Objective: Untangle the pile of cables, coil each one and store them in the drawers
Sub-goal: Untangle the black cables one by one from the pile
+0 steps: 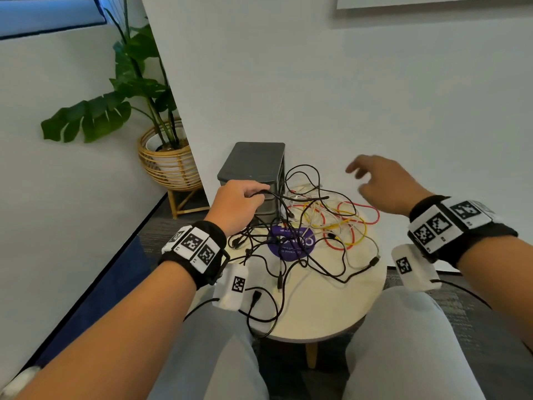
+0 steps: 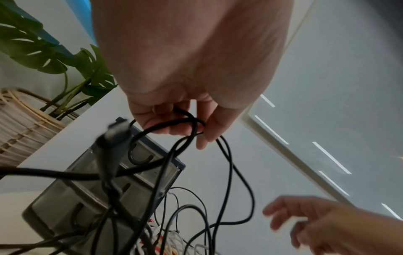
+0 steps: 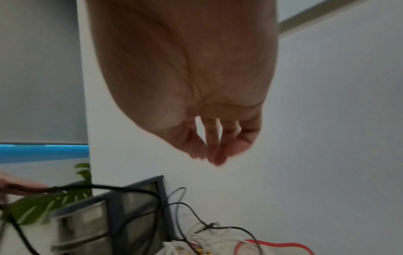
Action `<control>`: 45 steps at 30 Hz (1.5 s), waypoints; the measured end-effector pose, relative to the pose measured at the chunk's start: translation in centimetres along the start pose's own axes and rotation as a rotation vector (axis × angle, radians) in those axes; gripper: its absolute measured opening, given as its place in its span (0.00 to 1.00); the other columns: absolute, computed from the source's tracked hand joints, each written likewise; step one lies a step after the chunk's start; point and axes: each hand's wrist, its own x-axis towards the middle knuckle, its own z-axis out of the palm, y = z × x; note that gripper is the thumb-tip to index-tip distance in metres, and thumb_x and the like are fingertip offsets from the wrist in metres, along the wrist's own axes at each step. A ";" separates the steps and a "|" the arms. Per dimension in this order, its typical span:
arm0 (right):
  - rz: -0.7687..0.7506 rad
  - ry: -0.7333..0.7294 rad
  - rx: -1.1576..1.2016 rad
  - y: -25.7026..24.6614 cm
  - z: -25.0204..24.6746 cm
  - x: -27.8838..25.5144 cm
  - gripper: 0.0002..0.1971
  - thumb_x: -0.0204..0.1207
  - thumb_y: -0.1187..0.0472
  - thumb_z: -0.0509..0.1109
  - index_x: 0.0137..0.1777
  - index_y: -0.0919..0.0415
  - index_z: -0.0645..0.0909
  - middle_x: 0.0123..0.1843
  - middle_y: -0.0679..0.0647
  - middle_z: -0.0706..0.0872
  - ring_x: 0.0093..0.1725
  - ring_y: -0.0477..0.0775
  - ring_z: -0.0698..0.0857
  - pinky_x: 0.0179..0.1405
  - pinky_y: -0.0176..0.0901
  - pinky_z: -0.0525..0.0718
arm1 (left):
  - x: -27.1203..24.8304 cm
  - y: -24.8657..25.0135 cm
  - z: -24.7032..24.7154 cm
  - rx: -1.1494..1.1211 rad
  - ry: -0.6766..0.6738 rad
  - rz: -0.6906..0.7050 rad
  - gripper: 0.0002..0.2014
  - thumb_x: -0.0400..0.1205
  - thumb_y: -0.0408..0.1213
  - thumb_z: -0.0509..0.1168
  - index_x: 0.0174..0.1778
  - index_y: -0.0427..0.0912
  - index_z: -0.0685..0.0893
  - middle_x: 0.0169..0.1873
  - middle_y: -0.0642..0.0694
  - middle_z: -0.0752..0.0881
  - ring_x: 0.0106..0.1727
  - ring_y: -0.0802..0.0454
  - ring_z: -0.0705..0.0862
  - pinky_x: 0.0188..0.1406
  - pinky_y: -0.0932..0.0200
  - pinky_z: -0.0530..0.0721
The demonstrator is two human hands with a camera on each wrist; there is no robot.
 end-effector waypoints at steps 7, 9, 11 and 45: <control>-0.406 -0.237 -0.043 -6.5 5.6 -0.2 0.10 0.87 0.57 0.66 0.64 0.53 0.84 0.57 0.48 0.86 0.54 0.50 0.83 0.58 0.47 0.81 | 0.9 0.0 -0.2 -0.188 -0.088 -0.140 0.20 0.88 0.31 0.54 0.66 0.53 0.87 0.34 0.47 0.83 0.33 0.54 0.81 0.41 0.57 0.82; -0.423 -0.182 -0.014 -6.5 6.7 0.1 0.07 0.87 0.59 0.64 0.50 0.51 0.83 0.48 0.50 0.86 0.47 0.52 0.83 0.50 0.47 0.78 | 1.0 0.3 -0.9 -0.272 -0.094 -0.209 0.17 0.91 0.40 0.54 0.69 0.51 0.85 0.34 0.47 0.86 0.31 0.53 0.85 0.41 0.55 0.86; -0.429 -0.128 0.024 -6.7 7.4 0.2 0.09 0.87 0.60 0.64 0.48 0.53 0.84 0.45 0.50 0.85 0.45 0.51 0.80 0.47 0.44 0.73 | 0.2 0.4 -1.4 -0.321 -0.125 -0.178 0.21 0.94 0.51 0.46 0.75 0.54 0.81 0.43 0.45 0.86 0.39 0.50 0.87 0.49 0.54 0.87; -0.108 -0.187 0.315 -8.4 10.3 -2.2 0.09 0.77 0.58 0.78 0.41 0.53 0.80 0.40 0.49 0.84 0.39 0.49 0.83 0.40 0.42 0.76 | -1.3 2.0 -0.4 -0.362 -0.407 -0.087 0.29 0.84 0.25 0.63 0.75 0.61 0.76 0.73 0.48 0.73 0.65 0.46 0.87 0.67 0.46 0.87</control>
